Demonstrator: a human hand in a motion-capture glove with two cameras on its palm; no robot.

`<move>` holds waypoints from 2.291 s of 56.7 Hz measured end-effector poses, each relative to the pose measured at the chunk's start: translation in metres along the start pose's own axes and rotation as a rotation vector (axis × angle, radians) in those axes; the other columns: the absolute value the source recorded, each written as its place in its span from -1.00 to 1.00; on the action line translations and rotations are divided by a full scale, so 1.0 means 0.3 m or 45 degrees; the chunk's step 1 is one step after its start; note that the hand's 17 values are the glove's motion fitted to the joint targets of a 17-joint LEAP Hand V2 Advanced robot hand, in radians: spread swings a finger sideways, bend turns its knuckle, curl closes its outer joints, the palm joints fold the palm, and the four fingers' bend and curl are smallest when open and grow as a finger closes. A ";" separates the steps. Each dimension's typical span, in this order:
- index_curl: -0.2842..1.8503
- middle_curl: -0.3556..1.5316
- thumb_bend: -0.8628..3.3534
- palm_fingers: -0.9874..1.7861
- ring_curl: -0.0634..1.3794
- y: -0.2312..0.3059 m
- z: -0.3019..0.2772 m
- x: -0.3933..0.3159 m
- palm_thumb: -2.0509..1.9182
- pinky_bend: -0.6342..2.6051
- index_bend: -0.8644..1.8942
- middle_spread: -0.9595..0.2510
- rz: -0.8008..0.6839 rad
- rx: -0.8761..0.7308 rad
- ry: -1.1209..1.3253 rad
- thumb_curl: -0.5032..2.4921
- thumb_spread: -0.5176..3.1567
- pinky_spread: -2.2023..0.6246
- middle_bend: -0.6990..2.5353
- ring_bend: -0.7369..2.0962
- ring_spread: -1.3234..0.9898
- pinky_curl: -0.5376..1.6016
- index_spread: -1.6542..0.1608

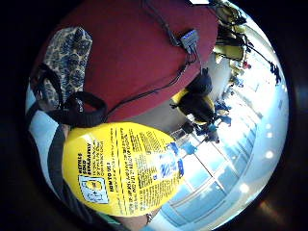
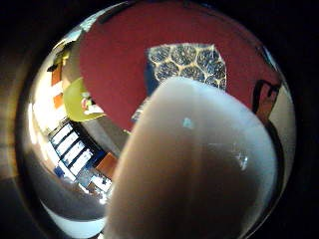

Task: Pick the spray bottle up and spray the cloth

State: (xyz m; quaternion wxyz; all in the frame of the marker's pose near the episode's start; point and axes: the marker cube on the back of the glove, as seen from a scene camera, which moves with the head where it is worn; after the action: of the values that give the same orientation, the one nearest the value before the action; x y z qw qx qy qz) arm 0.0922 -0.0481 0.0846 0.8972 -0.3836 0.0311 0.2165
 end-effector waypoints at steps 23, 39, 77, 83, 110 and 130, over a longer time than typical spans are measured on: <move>-0.23 -0.09 -0.61 0.68 -0.27 -0.114 0.098 -0.101 0.48 -0.33 -0.17 0.27 0.102 -0.107 0.165 -0.16 -0.51 0.37 -0.23 -0.08 -0.03 -0.14 0.53; -0.22 -0.09 -0.61 0.69 -0.27 0.029 -0.244 -0.223 0.49 -0.33 -0.18 0.27 -0.318 0.440 -0.390 -0.16 -0.52 0.37 -0.23 -0.08 -0.03 -0.14 0.53; -0.21 -0.08 -0.61 0.69 -0.27 -0.170 -0.228 -0.795 0.49 -0.33 -0.18 0.29 -1.217 0.789 -1.499 -0.15 -0.52 0.36 -0.23 -0.08 -0.02 -0.13 0.53; -0.21 -0.08 -0.61 0.70 -0.27 -0.237 -0.277 -0.816 0.49 -0.33 -0.18 0.29 -1.176 0.948 -1.614 -0.15 -0.53 0.36 -0.23 -0.08 -0.02 -0.13 0.53; -0.26 -0.13 -0.62 0.55 -0.30 -0.195 -0.237 -0.723 0.45 -0.31 -0.28 0.34 -1.180 0.753 -1.306 -0.18 -0.43 0.38 -0.29 -0.09 -0.02 -0.13 0.52; -0.45 -0.23 -0.61 -0.04 -0.43 -0.016 -0.286 -0.296 0.28 -0.36 -0.29 0.54 -0.520 0.950 -0.311 -0.34 -0.26 0.68 -0.43 -0.25 0.06 -0.17 0.40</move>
State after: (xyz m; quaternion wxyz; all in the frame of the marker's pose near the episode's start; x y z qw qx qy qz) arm 0.0235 -0.1436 0.0470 0.9957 -0.0033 -0.0756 0.0526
